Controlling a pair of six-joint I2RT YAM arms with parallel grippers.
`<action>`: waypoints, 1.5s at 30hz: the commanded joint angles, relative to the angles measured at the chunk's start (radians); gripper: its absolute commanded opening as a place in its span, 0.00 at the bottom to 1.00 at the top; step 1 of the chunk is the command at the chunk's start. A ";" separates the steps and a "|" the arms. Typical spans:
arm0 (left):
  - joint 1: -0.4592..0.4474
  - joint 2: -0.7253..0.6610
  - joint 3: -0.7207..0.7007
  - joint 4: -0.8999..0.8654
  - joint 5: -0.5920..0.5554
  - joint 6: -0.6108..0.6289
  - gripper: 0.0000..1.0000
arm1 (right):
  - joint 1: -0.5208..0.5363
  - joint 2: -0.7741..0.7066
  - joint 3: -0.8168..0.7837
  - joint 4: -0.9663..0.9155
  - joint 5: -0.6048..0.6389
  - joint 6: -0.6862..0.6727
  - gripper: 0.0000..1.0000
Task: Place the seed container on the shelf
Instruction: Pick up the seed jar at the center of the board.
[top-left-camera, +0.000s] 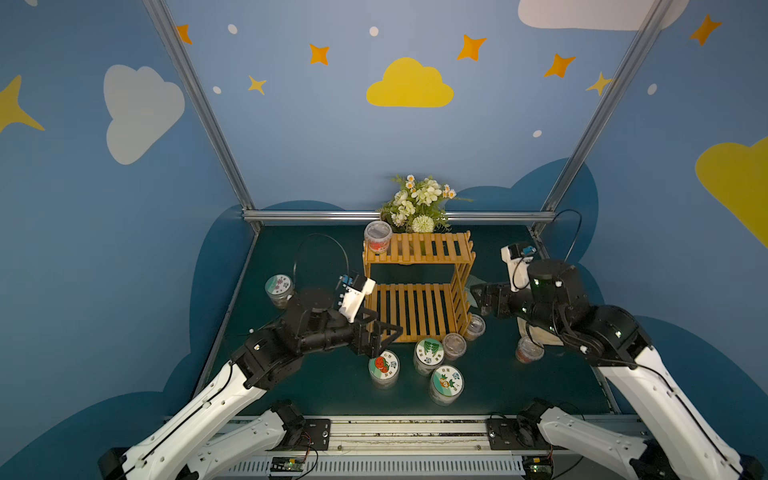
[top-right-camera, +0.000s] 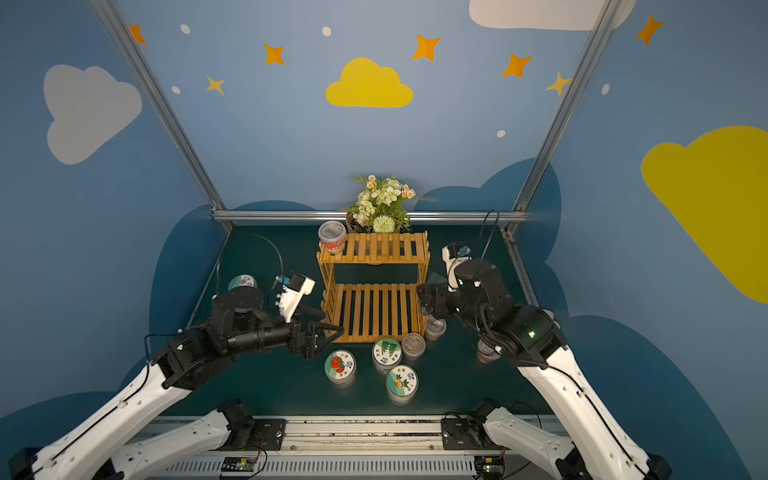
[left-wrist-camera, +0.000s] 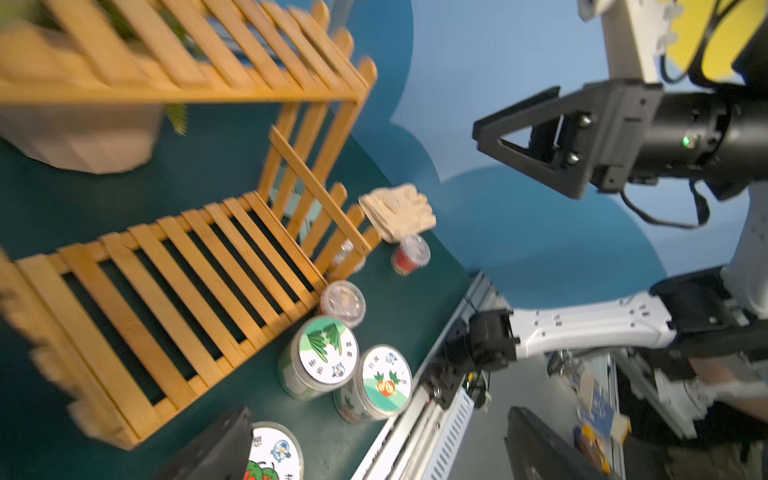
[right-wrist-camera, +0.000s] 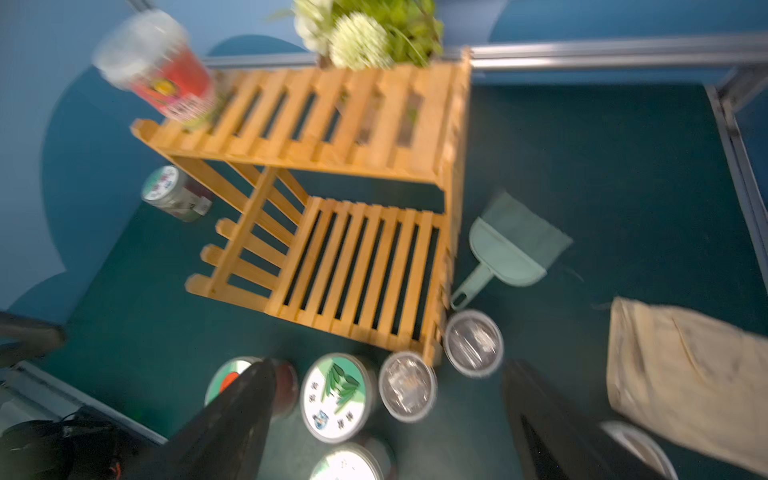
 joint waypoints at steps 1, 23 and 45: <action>-0.124 0.099 0.021 0.055 -0.124 0.047 1.00 | -0.132 -0.062 -0.170 -0.030 -0.113 0.121 0.87; -0.309 0.664 0.280 0.206 -0.299 -0.023 1.00 | -0.513 0.184 -0.416 0.212 -0.463 0.029 0.80; -0.243 0.737 0.318 0.172 -0.299 -0.119 1.00 | -0.426 0.576 -0.237 0.159 -0.474 -0.067 0.92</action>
